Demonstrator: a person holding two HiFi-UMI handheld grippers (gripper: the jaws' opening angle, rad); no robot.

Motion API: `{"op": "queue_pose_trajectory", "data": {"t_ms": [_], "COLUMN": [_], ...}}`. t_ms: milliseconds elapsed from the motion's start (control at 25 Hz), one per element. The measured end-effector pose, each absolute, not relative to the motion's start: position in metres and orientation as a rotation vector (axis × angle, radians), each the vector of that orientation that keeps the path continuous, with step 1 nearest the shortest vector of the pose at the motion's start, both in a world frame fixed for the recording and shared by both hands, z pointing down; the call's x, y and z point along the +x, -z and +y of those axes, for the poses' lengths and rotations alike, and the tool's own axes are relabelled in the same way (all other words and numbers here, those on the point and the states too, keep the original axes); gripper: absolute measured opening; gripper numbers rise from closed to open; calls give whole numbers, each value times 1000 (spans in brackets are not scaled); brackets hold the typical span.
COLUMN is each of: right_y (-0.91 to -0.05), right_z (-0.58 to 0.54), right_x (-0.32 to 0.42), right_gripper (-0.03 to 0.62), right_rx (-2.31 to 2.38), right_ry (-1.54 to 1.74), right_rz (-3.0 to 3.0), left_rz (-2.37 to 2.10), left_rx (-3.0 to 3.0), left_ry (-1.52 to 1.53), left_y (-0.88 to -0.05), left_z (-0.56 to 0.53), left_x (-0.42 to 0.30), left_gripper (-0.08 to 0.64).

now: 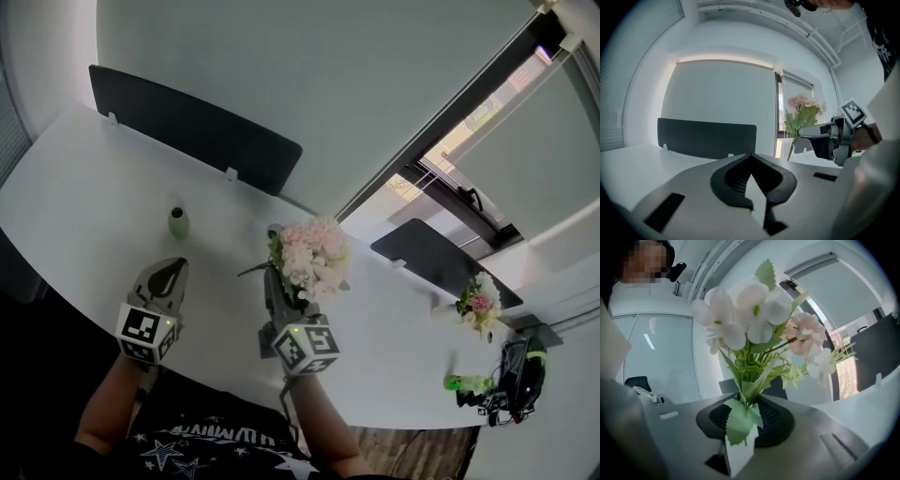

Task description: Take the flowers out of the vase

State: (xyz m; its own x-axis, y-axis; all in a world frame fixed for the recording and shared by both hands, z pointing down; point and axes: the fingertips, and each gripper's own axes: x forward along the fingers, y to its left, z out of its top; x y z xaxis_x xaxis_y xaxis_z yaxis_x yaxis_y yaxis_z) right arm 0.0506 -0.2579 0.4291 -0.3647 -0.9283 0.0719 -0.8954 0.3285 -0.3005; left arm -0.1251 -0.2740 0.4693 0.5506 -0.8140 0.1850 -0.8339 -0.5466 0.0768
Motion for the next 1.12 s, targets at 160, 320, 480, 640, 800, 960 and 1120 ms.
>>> {"op": "queue_pose_trajectory", "data": {"t_ms": [160,320,480,640,800,960,1120], "right_y": [-453,-486,-526,-553,-573,-591,-605], "right_z": [-237,-221,-215,-218,-227,-234,-235], "right_x": [80,101,103,92,88,84,81], "right_gripper": [91,91,91,91,86,74,67], "right_rx": [-1733,-1733,-1672,-1633,-1651,-1681,-1714], "right_ry": [578,783,984,1089,1164,1225,1278], "right_rz": [2497,2497,2524,2572,2534,2498,2477], "left_rz": [-1391,-1382,-1390,-1394,-1390,-1396,-1396], "left_rx": [2630,2618,2598,2587,2578,2565,2560], "left_ry": [-213,-236,-275,-316,-337,-347,-347], "left_y": [-473,-480,-491,-500,-506,-509,-509], "left_z": [-256,-241,-231,-225,-221,-219,-219], "left_x": [-93,-70,-58,-55,-59,-68,-74], "left_gripper": [8,7,8,8,8,8,8]}}
